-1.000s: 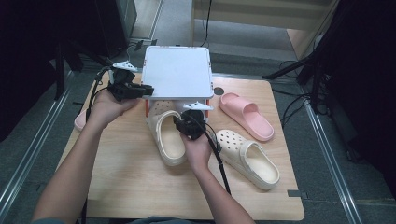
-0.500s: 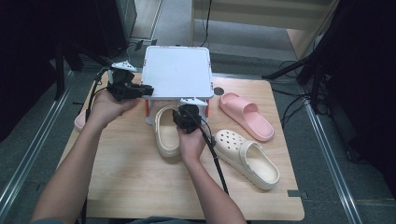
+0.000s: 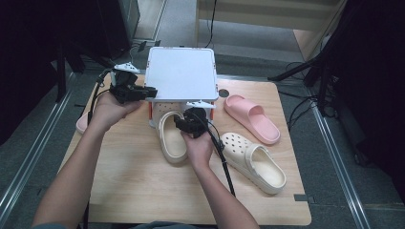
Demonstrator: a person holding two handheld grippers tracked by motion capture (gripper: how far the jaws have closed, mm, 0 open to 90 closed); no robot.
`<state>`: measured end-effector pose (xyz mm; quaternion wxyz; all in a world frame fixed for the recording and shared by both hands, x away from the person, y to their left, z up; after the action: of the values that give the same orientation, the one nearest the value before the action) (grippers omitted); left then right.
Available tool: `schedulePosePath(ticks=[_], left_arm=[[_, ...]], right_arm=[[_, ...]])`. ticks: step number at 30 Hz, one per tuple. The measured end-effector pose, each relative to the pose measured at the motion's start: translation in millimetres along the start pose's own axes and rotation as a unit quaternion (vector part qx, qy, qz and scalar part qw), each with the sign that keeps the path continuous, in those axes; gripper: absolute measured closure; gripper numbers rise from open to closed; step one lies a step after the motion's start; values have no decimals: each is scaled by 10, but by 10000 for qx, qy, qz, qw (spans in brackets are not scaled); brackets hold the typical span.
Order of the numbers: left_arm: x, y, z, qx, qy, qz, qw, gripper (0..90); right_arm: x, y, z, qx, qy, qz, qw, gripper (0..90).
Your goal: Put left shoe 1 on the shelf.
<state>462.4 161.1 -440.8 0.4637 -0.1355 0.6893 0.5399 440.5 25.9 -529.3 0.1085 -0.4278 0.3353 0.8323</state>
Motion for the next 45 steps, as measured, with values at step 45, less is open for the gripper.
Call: schedulePosePath(ticks=[45], left_arm=[[6, 1, 11, -141, -9, 14, 9999, 860]], right_arm=[[1043, 586, 591, -1415, 1335, 1276, 9726, 900]])
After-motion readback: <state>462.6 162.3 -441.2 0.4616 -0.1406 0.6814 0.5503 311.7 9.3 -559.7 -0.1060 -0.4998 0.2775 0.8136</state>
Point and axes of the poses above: each handheld gripper's, and its own axes: y roughly backward along the jaws, x roughly out of its underside, z roughly to its left, the point moved 9 cm from there along -y, roughly forward along the jaws, and after that the axes turned 15 degrees about -x, right-handed, at the moved point
